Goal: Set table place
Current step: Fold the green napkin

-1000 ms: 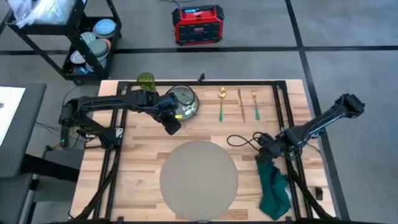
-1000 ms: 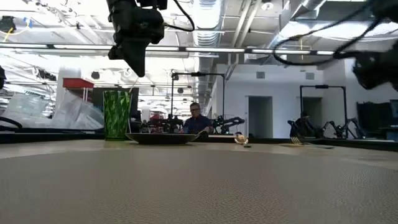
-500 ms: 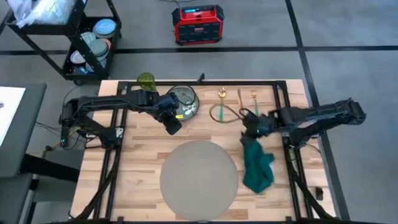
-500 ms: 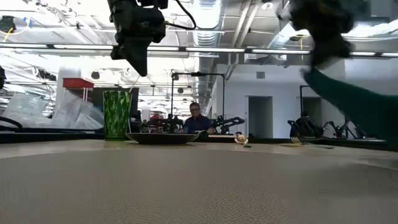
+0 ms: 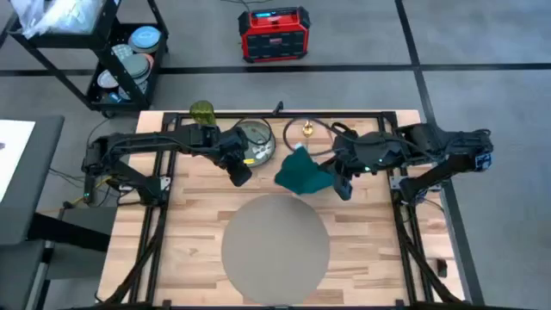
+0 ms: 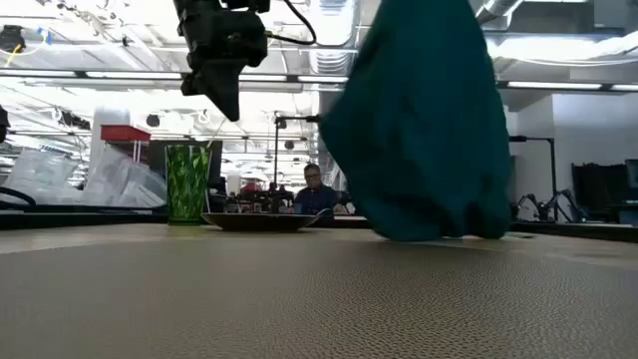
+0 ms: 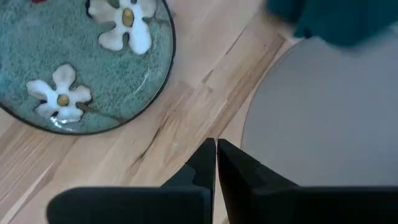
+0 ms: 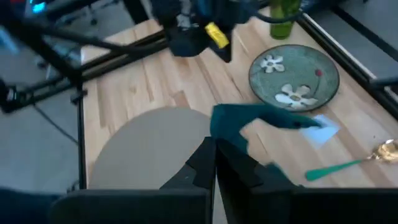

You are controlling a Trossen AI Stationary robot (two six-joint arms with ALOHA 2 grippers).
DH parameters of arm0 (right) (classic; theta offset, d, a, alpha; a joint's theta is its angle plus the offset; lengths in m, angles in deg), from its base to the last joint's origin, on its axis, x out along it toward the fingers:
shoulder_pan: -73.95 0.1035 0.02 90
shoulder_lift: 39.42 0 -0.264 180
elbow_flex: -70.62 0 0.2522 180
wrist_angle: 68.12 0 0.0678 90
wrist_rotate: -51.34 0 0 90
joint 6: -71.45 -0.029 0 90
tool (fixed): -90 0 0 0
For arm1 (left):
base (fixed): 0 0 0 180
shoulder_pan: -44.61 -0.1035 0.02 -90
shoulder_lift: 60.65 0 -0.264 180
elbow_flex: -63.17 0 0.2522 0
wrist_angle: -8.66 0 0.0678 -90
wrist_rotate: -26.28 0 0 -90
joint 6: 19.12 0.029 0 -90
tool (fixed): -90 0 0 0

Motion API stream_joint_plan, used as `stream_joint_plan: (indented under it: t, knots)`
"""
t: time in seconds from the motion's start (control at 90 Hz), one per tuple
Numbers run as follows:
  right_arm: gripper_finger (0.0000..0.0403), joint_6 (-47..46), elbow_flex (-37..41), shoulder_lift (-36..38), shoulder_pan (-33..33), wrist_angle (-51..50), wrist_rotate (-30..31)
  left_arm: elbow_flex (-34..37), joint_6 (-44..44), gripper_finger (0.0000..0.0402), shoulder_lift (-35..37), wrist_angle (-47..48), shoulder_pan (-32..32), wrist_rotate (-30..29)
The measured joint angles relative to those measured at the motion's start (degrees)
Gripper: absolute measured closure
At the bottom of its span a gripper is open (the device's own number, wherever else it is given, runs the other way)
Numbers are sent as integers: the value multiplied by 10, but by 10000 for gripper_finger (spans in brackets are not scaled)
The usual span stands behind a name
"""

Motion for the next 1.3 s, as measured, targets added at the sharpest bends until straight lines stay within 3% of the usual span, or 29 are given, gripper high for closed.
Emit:
stream_joint_plan:
  t: [0.2, 0.456, 0.567, 0.7, 0.867, 1.1, 1.222, 1.3]
  knots:
    - [403, -2, -38, 9, 44, -7, 4, 0, 16, 402, 0, -22, 0, 0]
    - [403, 44, -98, 5, 161, 147, -19, 0, 40, 402, 0, -21, 0, 0]
    - [403, 44, -118, -4, 220, 210, 19, 0, 43, 402, 0, -21, 0, 0]
    - [403, 21, -137, -22, 271, 213, 93, 0, 44, 402, 0, -13, 0, 0]
    - [403, -22, -141, -26, 250, 170, 130, 0, 59, 402, 0, 8, 0, 0]
    - [403, -80, -140, -46, 120, 25, 14, 0, 58, 402, 0, 59, 0, 0]
    - [403, -39, -140, -80, 46, 22, -89, 0, 56, 402, 0, 93, 0, 0]
    - [403, 17, -140, -109, 4, 57, -187, 0, 57, 402, 0, 110, 0, 0]
